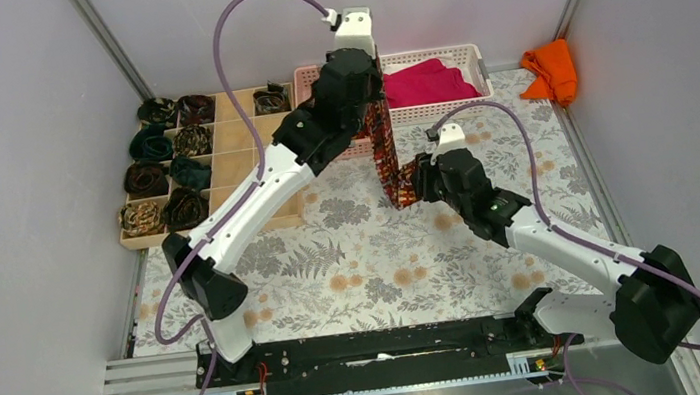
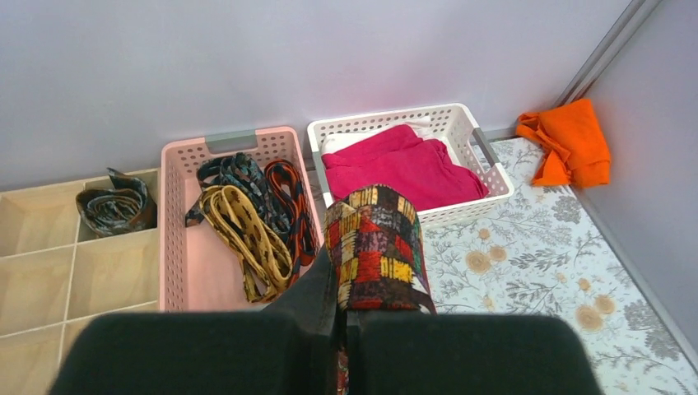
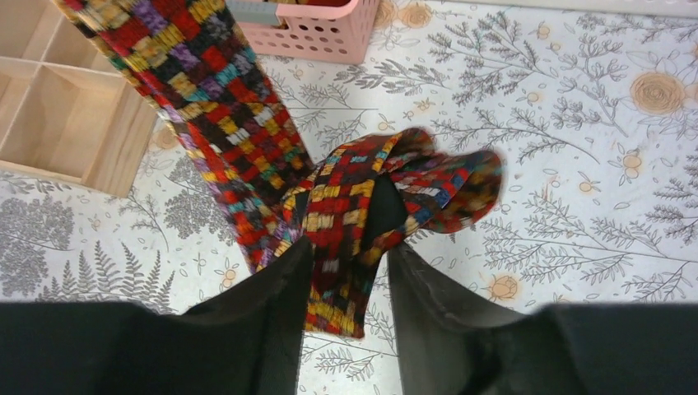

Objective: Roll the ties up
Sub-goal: Place the tie at the center of the board.

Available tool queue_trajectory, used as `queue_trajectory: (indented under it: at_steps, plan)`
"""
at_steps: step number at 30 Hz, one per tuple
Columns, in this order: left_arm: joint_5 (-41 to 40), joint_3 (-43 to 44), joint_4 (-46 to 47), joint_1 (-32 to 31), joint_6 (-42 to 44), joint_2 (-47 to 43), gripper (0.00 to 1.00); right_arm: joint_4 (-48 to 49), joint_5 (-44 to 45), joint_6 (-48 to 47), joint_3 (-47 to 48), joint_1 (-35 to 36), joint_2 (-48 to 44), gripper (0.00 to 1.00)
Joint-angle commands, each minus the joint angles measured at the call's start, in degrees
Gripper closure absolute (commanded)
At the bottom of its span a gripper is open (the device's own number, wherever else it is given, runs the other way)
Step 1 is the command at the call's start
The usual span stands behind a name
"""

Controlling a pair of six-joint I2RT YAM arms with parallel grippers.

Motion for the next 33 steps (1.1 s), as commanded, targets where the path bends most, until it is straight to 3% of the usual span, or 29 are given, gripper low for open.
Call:
queue_trajectory:
  at_steps: [1, 3, 6, 12, 20, 27, 33]
  plan:
    - [-6.0, 4.5, -0.9, -2.1, 6.4, 2.1, 1.00, 1.1, 0.7, 0.6, 1.9, 0.2, 1.2, 0.45]
    - [-6.8, 6.1, -1.4, -2.8, 7.6, 2.6, 1.00, 1.3, 1.9, 0.8, 1.7, 0.2, 1.4, 0.32]
    - [-7.4, 7.5, -1.4, -3.6, 8.4, 2.6, 1.00, 0.4, 2.4, 0.6, 2.0, 0.2, 1.9, 0.26]
    - [-8.8, 11.7, -1.9, -5.2, 11.1, 3.6, 1.00, 1.4, -0.1, 2.1, 1.8, 0.2, 2.5, 0.25]
    - [-12.5, 25.4, -2.1, -9.6, 17.8, 6.0, 1.00, 2.7, -3.1, 3.1, 3.0, 0.2, 3.8, 0.26]
    - [-17.7, 23.9, 9.7, -13.2, 26.3, 3.3, 1.00, 3.2, -4.3, 2.5, 4.2, 0.2, 2.7, 0.27]
    - [-19.0, 24.0, 20.7, -15.8, 34.2, 0.3, 1.00, 4.7, 3.6, 2.2, 4.4, 0.1, 0.2, 0.31]
